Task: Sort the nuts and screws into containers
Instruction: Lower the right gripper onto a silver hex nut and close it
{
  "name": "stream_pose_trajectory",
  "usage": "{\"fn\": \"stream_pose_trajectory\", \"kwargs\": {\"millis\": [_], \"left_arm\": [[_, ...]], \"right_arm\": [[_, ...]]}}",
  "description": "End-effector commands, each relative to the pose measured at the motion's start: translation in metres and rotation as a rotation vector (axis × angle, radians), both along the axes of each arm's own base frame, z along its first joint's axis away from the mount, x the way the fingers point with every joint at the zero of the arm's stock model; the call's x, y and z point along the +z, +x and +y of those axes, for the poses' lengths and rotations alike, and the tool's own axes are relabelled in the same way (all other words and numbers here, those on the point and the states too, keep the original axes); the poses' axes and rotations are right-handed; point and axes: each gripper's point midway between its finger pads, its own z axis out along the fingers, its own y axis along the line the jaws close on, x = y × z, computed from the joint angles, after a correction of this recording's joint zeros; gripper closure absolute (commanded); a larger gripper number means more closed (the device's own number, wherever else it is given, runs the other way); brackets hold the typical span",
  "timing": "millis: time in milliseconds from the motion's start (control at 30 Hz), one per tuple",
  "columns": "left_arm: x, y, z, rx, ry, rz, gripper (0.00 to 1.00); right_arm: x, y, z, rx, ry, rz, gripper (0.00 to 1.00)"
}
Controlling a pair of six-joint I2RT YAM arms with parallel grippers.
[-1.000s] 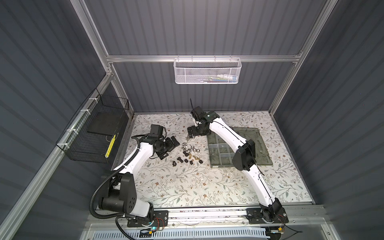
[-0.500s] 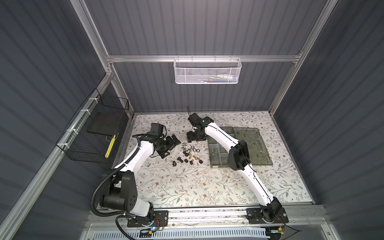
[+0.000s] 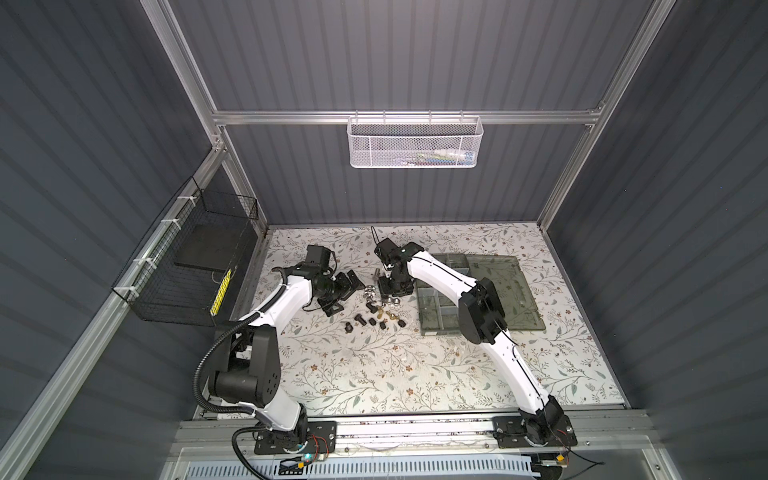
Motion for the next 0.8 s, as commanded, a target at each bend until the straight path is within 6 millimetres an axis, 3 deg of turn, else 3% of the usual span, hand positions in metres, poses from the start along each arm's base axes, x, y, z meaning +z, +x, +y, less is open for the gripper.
{"fn": "stream_pose_trajectory", "kwargs": {"millis": [0, 333, 767], "left_arm": [[0.007, 0.006, -0.007, -0.036, -0.023, -0.023, 0.00], [0.014, 0.007, -0.004, -0.072, 0.011, -0.041, 0.00], [0.018, 0.008, -0.003, -0.087, 0.021, -0.053, 0.00]], "right_arm": [[0.003, 0.001, 0.001, 0.001, -0.005, -0.007, 0.40], [-0.011, 0.002, 0.018, 0.012, 0.005, -0.001, 0.44], [-0.038, -0.002, 0.000, -0.017, -0.111, 0.032, 0.57]]}}
